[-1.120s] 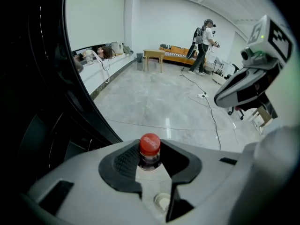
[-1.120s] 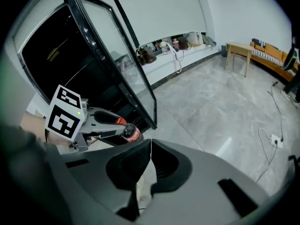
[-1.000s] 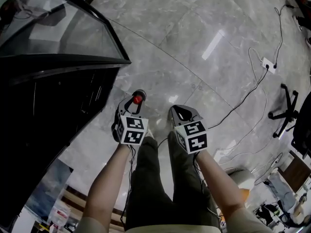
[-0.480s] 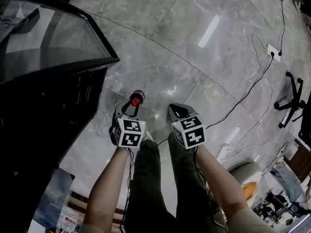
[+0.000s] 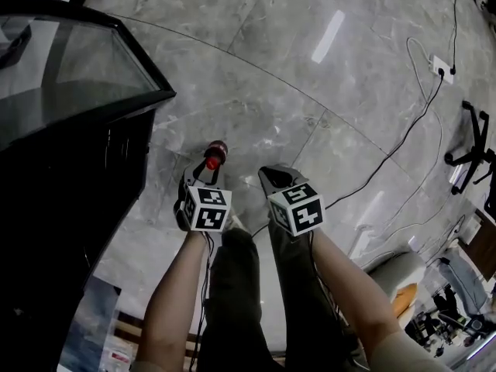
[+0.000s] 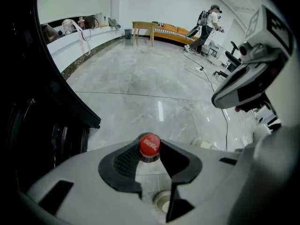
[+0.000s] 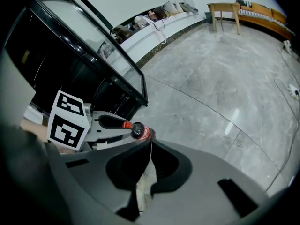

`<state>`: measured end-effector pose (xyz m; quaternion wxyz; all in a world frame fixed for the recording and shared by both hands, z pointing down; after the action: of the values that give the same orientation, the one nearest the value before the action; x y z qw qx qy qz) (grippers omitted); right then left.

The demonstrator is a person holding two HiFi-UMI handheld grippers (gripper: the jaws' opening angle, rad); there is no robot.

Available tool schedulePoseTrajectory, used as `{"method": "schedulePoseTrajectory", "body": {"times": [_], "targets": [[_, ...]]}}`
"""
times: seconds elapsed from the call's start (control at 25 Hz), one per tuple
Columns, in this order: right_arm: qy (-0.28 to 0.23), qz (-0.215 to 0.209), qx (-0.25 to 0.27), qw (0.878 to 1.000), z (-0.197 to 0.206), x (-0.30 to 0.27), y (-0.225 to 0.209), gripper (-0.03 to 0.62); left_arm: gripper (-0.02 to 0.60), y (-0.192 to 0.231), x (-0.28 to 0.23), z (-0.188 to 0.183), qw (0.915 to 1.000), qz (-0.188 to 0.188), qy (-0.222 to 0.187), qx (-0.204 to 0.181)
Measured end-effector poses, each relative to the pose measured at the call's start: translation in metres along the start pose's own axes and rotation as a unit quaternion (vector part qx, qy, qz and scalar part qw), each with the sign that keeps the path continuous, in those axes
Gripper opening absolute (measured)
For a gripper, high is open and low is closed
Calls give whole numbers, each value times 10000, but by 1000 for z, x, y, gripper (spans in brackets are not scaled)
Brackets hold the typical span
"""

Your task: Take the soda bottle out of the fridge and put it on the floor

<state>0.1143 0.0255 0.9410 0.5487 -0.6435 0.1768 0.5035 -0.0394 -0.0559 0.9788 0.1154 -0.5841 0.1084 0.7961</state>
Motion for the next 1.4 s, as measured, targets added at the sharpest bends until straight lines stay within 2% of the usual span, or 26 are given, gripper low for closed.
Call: {"method": "schedulePoseTrajectory", "body": {"times": [0.12,0.24,0.44,0.76,0.88,1.12,1.2,1.4], "targets": [[-17,117,-381,9992,5,-14,-11,-3,129,-4,-15,9,9999,70,112,-4],[-148,65,-717,9973,1,-21,-17,-3,129,-7,-28,15,9997,49,226,89],[-243,143,-1073,9938,-1,-27,-32,-3,129,-10,-44,21,9987,114,422,268],[-150,113,-1213,9924,2,-29,-39,-3,130,-12,-60,20,9945,416,669,684],[-88,88,-1185,9929,3,-30,-40,-3,130,-10,-62,20,9933,420,682,836],[-97,183,-1185,9927,-1,-27,-40,-3,133,0,-51,18,9929,153,519,1060],[-63,266,-914,9954,-5,-23,-36,-3,135,2,-45,18,9924,163,511,1105],[-26,700,-63,9975,-18,-9,-22,-3,129,4,-23,12,9949,56,438,909]]}}
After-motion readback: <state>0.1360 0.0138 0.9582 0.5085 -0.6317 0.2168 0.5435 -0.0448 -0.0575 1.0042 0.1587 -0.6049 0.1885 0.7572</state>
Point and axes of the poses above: the fingertips, and each gripper's own axes: x backward along the fingers, y to its left, z out of its underside, the point moved 8 cm from there along x, backward along the fingers, and after that the axes turned 14 degrees about -x, right-handed, at the moved point
